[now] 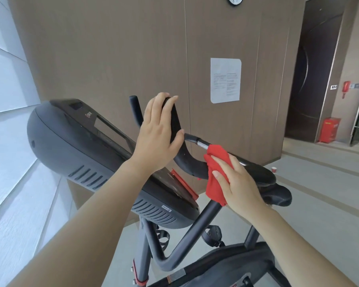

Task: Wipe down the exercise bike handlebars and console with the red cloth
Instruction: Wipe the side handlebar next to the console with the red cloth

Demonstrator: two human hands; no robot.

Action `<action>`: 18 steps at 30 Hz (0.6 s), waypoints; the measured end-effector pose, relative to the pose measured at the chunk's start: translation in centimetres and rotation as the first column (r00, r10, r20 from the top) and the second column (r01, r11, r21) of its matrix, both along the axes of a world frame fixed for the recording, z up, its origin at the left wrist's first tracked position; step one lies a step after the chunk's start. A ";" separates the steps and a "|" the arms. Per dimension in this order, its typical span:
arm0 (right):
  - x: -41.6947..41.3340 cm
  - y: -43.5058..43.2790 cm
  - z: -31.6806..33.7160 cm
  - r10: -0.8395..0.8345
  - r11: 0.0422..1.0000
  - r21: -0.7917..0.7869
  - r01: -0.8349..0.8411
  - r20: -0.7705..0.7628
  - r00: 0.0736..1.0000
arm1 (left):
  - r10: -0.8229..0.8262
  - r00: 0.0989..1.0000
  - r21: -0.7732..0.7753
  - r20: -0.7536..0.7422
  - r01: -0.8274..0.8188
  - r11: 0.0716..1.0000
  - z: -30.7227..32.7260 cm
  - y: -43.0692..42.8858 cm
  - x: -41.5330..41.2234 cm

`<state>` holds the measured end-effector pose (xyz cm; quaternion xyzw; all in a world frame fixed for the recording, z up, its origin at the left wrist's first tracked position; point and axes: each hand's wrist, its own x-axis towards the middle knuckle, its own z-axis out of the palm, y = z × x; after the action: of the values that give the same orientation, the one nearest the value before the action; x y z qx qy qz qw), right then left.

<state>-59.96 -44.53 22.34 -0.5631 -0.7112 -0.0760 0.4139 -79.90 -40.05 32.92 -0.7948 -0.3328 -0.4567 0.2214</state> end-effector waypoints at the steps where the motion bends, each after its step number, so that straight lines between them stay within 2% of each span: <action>1: 0.5 0.0 -0.2 -0.009 1.000 -0.021 0.009 0.005 1.000 | -0.003 1.000 -0.003 0.000 0.003 1.000 0.0 0.0 -0.1; 5: 2.1 0.1 -0.2 -0.077 0.993 -0.088 0.082 0.058 0.995 | -0.002 1.000 -0.019 -0.011 0.001 1.000 0.1 -0.1 -0.5; 11: 2.9 -0.2 0.7 0.087 0.981 -0.179 -0.081 0.031 0.996 | 0.016 0.999 -0.047 0.051 -0.013 0.999 -0.1 -0.9 0.0; 16: 4.0 0.2 1.0 0.067 0.977 -0.206 -0.051 0.074 0.995 | 0.042 0.996 -0.087 0.080 -0.035 0.996 -0.1 -1.4 0.6; 18: 3.9 0.5 1.1 0.122 0.969 -0.228 -0.096 0.103 0.987 | 0.066 0.993 -0.104 0.099 -0.056 0.993 -0.2 -1.6 1.0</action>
<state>-56.04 -44.06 23.40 -0.5603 -0.7681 -0.0056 0.3099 -78.91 -41.66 32.72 -0.7700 -0.3905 -0.4723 0.1774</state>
